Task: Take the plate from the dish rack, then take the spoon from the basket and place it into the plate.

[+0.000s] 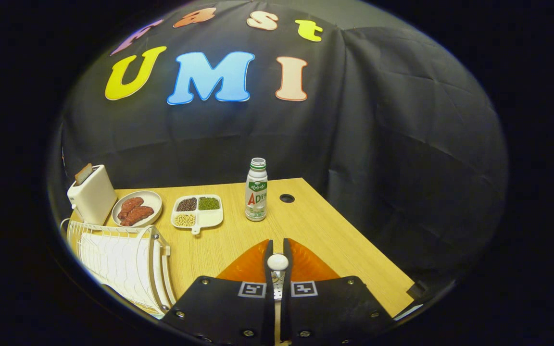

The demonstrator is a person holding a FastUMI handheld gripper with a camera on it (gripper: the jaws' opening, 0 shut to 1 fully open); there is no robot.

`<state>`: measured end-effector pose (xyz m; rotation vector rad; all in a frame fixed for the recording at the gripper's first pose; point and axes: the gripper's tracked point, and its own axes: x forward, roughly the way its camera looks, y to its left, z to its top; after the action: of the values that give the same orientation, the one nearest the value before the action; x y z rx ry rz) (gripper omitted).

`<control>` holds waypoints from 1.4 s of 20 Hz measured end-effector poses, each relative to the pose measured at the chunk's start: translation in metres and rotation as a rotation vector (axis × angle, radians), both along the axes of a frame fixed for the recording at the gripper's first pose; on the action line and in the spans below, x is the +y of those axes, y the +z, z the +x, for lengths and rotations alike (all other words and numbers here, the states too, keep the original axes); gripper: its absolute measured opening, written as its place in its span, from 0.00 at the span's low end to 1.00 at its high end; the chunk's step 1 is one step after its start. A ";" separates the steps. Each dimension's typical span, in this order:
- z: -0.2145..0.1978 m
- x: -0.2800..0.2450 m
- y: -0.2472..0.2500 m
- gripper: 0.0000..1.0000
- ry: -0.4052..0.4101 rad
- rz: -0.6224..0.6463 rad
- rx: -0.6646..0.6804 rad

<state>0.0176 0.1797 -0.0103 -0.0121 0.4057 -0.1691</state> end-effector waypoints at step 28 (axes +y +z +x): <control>-0.180 0.211 0.050 0.04 0.514 -0.038 -0.079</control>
<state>-0.1627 0.3910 0.0401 -0.1449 0.3092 0.3285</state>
